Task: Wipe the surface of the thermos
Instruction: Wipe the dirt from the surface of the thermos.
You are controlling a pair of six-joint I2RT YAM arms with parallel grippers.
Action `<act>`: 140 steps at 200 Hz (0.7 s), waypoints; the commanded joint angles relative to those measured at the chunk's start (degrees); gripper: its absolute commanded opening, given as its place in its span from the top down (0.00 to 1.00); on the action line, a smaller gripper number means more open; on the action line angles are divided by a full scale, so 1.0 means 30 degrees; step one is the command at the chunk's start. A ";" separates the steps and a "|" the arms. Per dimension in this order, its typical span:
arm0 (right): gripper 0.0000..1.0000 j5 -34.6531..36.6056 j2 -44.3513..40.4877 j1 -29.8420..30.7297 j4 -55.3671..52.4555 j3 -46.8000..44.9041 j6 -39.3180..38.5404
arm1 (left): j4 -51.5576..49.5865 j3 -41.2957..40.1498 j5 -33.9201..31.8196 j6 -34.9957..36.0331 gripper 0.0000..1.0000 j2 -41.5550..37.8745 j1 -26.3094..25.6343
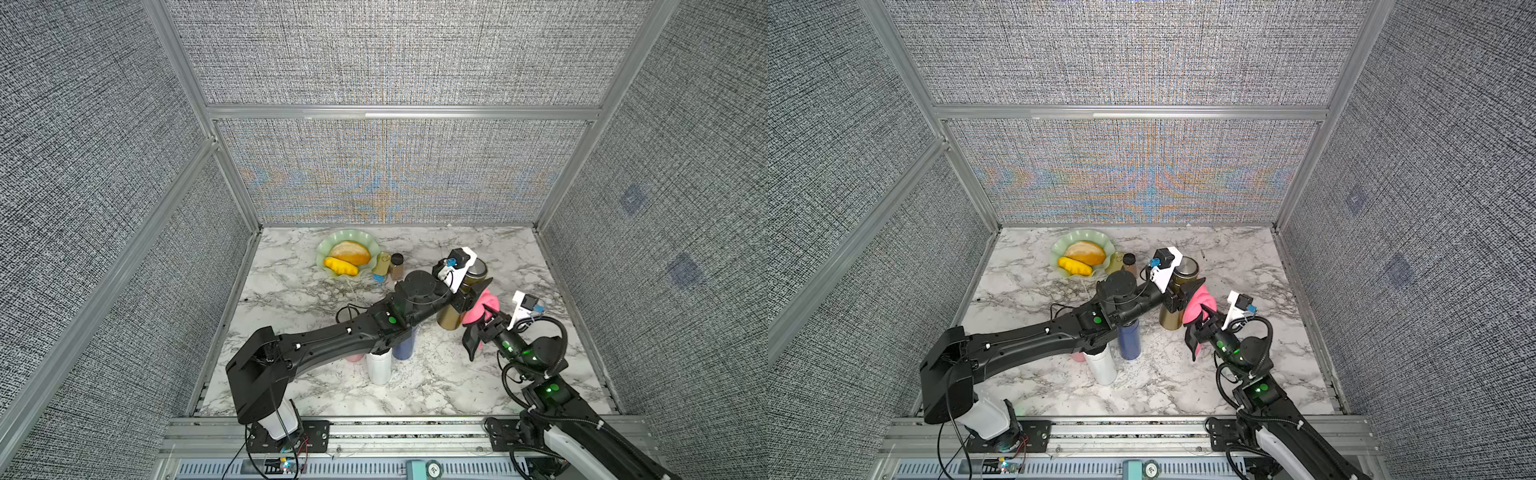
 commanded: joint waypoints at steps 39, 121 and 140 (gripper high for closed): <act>1.00 -0.1003 -0.1191 0.0160 -0.1496 0.2373 0.0223 | 0.3044 -0.0372 0.2047 -0.0786 1.00 0.0331 0.0111; 1.00 -0.0595 0.2129 0.0366 0.4344 -0.0897 0.1098 | 0.5171 -0.2261 0.4072 0.0233 1.00 -0.1426 0.0631; 1.00 -0.1064 0.1998 0.0413 0.3137 0.0484 0.0759 | 0.6175 -0.2721 0.4747 0.0037 1.00 -0.1587 0.0840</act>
